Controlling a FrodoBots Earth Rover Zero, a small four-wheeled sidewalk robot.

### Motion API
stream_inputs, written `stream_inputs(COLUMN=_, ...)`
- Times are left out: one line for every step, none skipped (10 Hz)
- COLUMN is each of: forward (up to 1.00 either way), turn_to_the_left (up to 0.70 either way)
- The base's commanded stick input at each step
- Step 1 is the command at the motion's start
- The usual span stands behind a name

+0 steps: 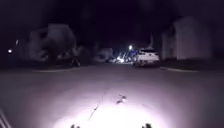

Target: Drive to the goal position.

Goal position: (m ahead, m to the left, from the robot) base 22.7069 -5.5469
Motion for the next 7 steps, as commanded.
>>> stream_inputs(forward=0.7, turn_to_the_left=-0.17)
stream_inputs(forward=0.7, turn_to_the_left=-0.05)
stream_inputs(forward=0.7, turn_to_the_left=0.0)
stream_inputs(forward=0.7, turn_to_the_left=0.0)
stream_inputs(forward=0.7, turn_to_the_left=0.0)
stream_inputs(forward=0.7, turn_to_the_left=0.0)
stream_inputs(forward=0.7, turn_to_the_left=0.0)
